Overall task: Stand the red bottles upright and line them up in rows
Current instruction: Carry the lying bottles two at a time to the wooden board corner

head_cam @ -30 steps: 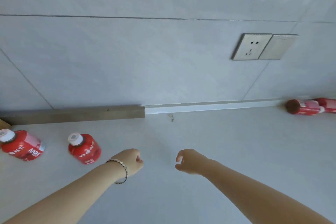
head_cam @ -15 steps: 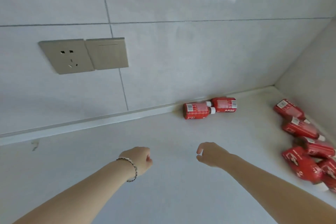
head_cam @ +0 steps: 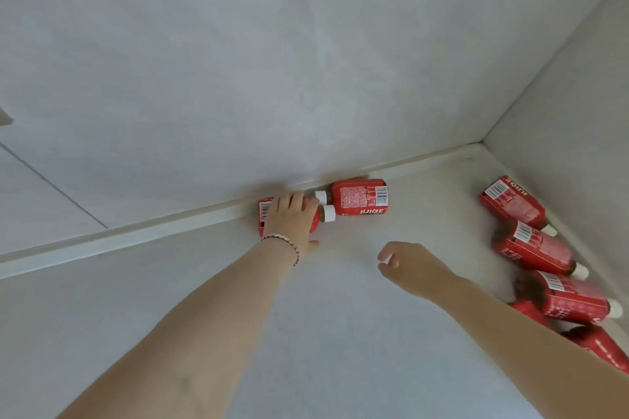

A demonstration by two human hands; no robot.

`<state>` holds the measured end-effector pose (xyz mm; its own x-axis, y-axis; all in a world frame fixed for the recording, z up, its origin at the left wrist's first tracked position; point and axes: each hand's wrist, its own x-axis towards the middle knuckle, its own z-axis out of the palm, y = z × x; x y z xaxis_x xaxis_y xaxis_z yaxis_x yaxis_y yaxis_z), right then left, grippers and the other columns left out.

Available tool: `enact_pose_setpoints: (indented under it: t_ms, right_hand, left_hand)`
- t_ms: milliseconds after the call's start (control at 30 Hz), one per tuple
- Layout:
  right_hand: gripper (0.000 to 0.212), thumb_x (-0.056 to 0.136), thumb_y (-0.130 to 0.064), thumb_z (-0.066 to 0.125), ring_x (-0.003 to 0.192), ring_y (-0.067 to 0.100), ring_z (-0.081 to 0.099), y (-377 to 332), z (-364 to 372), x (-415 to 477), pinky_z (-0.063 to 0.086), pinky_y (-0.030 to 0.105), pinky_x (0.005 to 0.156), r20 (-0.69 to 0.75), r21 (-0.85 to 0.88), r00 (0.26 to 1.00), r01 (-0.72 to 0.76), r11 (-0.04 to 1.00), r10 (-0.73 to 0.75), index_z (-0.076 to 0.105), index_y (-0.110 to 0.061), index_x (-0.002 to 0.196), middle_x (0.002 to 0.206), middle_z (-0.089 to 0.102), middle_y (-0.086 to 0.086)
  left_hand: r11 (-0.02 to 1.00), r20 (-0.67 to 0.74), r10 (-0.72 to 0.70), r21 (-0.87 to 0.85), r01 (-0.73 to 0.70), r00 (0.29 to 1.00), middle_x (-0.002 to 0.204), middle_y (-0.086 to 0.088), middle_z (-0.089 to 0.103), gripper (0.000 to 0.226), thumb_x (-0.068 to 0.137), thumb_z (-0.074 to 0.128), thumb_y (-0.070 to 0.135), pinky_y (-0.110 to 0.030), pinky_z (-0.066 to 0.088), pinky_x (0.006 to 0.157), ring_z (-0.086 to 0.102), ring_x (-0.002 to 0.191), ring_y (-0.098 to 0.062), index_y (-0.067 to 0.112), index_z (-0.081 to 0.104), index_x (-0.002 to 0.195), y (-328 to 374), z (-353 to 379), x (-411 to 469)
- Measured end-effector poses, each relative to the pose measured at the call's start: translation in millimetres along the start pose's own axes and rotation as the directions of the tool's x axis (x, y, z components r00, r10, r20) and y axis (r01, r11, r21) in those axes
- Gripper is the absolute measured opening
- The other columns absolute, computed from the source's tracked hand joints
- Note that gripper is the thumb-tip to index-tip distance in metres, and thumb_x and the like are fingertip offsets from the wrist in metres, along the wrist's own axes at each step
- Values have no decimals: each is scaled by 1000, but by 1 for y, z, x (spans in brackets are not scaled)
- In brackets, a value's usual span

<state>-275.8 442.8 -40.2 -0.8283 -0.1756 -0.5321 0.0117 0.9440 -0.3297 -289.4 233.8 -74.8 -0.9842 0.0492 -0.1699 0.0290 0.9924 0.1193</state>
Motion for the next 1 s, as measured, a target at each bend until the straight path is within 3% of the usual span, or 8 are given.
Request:
enact_pose_setpoints:
  t_ms: [200, 300, 367, 467, 567, 667, 833, 1000]
  right_hand:
    - [25, 92, -22, 45, 83, 15, 60, -2, 12, 15, 45, 23, 68, -57, 16, 997, 60, 998, -59, 63, -22, 109, 89, 58, -8]
    - [25, 93, -20, 48, 95, 17, 63, -14, 16, 26, 48, 26, 78, -183, -97, 963, 185, 978, -200, 62, -20, 113, 94, 61, -5]
    - [22, 81, -10, 66, 87, 24, 67, -26, 15, 37, 53, 28, 72, -352, -262, 825, 367, 892, -443, 69, -11, 103, 92, 68, 4]
    - [33, 56, -4, 85, 74, 30, 69, -53, 12, 63, 57, 34, 63, -448, -508, 588, 453, 733, -674, 73, -7, 87, 83, 71, 9]
    - [46, 78, -15, 70, 110, 29, 57, -87, 6, 80, 50, 36, 82, -229, -669, 763, 328, 667, -605, 56, -8, 121, 121, 58, 9]
    - [51, 87, -8, 58, 120, 30, 47, -106, 11, 94, 45, 32, 78, -117, -800, 916, 142, 583, -383, 40, -6, 134, 137, 38, 11]
    - [46, 83, -2, 60, 118, 28, 51, -112, 18, 82, 49, 33, 83, -172, -780, 943, 46, 624, -284, 47, -5, 128, 131, 43, 11]
    - [42, 89, -23, 58, 117, 22, 53, -81, 11, 27, 49, 32, 77, -248, -628, 929, 60, 776, -274, 46, -12, 127, 130, 46, 4]
  left_hand:
    - [999, -171, 18, -39, -24, 985, 121, -6, 57, 60, 66, 74, 31, -46, 34, 97, 50, 113, -36, 29, 52, 121, -12, 13, 3]
    - [921, -285, -117, -389, -3, 951, 95, -2, 65, 50, 54, 71, 35, -41, 49, 78, 61, 86, -32, 29, 55, 101, -34, 13, -20]
    - [735, -263, -186, -677, -43, 947, 93, -2, 61, 42, 57, 63, 37, -35, 48, 72, 57, 83, -25, 27, 57, 97, -52, 12, -39]
    - [583, -163, -266, -812, 24, 950, 99, 5, 54, 44, 64, 72, 24, -14, 42, 77, 54, 92, -13, 42, 45, 94, -75, 3, -62]
    - [529, -58, -270, -843, 98, 961, 106, 6, 53, 53, 59, 75, 32, -4, 41, 74, 54, 96, -7, 39, 43, 100, -89, -2, -77]
    - [548, -29, -231, -830, 105, 972, 111, 6, 52, 50, 50, 65, 47, 0, 38, 77, 53, 100, -4, 46, 41, 95, -95, -3, -86]
    - [570, -50, -245, -815, 102, 968, 112, 3, 57, 50, 61, 80, 25, -17, 43, 88, 54, 105, -14, 42, 46, 93, -95, -10, -91]
    - [667, -149, -394, -725, 171, 907, 104, -1, 48, 31, 76, 74, 26, -22, 38, 84, 51, 102, -20, 11, 59, 99, -84, -20, -95]
